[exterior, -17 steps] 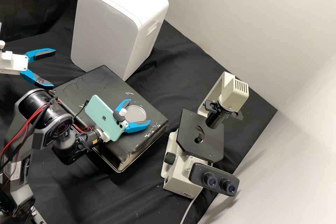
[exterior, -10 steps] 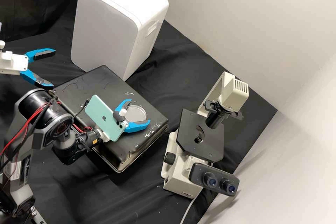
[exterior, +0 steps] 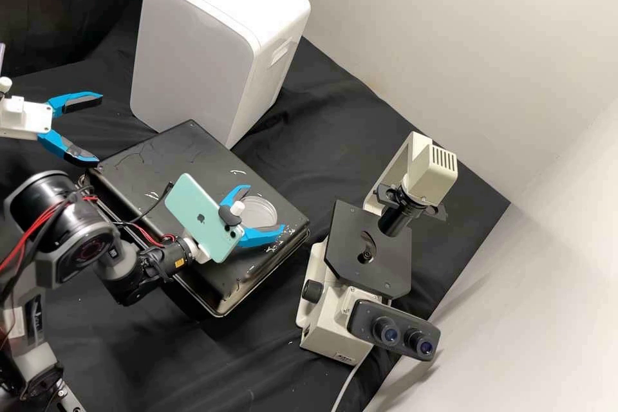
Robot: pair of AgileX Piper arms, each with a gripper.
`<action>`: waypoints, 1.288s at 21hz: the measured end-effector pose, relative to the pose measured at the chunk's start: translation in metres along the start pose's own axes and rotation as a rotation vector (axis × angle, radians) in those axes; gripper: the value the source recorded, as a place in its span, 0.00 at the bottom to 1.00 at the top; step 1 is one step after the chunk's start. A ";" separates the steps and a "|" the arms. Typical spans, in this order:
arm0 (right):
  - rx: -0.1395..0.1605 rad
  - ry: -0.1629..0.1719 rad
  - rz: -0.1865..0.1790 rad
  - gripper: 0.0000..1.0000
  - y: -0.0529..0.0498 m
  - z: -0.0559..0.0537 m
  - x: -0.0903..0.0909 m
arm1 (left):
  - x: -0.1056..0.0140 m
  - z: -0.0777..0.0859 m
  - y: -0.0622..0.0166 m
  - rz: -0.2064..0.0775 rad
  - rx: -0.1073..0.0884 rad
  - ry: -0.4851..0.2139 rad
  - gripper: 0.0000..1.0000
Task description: Place the petri dish on the microscope
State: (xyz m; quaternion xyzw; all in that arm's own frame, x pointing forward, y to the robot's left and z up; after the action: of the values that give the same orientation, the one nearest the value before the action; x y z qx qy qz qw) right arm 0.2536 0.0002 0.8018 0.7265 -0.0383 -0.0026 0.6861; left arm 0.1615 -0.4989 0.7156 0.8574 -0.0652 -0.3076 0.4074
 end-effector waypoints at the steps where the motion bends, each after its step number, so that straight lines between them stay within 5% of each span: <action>1: 0.013 0.012 0.015 0.00 0.005 -0.002 -0.002 | 0.000 0.000 0.0000 0.000 0.000 0.000 1.00; 11: 0.063 0.119 0.137 0.00 0.043 -0.019 -0.017 | 0.000 0.000 0.0000 0.000 0.000 0.000 1.00; 18: 0.070 0.120 0.137 0.00 0.043 -0.019 -0.016 | 0.001 0.000 -0.0001 -0.001 0.000 0.000 1.00; 22: 0.065 0.109 0.105 0.00 0.036 -0.017 -0.001 | 0.002 0.000 -0.0015 -0.008 -0.001 0.001 1.00; 27: 0.039 0.085 0.109 0.00 0.036 -0.014 0.029 | 0.002 0.000 -0.0015 -0.008 -0.001 0.001 1.00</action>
State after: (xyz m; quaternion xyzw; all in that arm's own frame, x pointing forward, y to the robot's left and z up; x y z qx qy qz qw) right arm 0.2814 0.0104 0.8402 0.7360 -0.0488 0.0661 0.6720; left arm 0.1627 -0.4983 0.7139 0.8577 -0.0613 -0.3089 0.4064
